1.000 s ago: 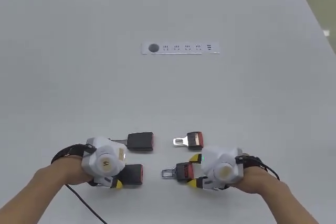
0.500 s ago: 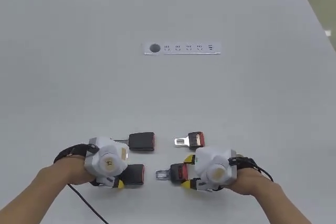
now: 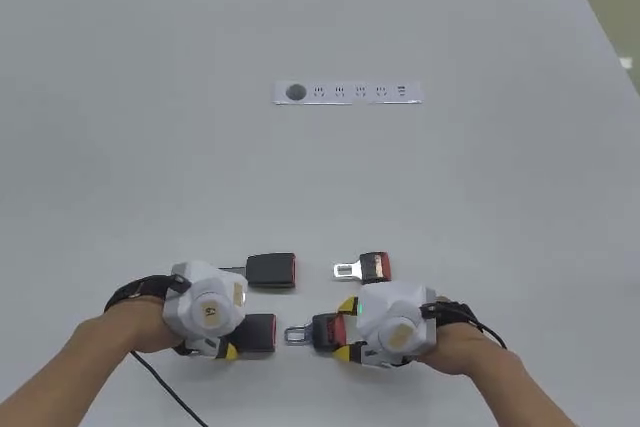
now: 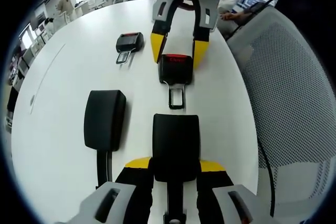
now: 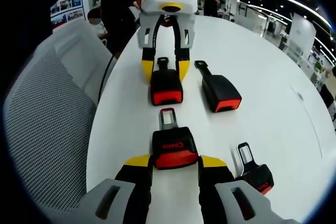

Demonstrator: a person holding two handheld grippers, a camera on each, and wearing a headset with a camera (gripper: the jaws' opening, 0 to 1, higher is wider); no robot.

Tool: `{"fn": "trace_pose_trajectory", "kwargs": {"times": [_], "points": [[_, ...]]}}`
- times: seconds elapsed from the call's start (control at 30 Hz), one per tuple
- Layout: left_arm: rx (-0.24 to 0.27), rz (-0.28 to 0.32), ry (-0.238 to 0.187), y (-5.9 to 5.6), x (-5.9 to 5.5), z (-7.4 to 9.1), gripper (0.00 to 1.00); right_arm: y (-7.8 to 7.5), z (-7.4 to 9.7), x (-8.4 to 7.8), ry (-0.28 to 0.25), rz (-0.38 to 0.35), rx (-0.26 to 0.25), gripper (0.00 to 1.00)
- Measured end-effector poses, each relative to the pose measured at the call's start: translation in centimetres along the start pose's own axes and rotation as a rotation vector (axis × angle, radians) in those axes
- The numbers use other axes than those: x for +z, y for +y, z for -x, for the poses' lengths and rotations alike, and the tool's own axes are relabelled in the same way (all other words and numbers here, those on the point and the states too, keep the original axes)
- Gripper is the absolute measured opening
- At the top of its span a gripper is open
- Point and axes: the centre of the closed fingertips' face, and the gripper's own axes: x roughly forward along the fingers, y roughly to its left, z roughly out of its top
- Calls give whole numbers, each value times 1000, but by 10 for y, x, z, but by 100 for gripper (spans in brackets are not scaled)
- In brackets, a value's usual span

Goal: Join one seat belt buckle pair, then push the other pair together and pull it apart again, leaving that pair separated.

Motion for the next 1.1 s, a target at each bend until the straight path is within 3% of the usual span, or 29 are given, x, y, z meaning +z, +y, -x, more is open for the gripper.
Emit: {"fn": "trace_pose_trajectory", "kwargs": {"times": [0.57,1.1], "points": [[-1,3,-4,0,2,-1,32,3,-14,18,-20,-1,-7,31],[11,-6,-14,2,0,-4,32,4,-17,18,-23,-13,-5,30]]}}
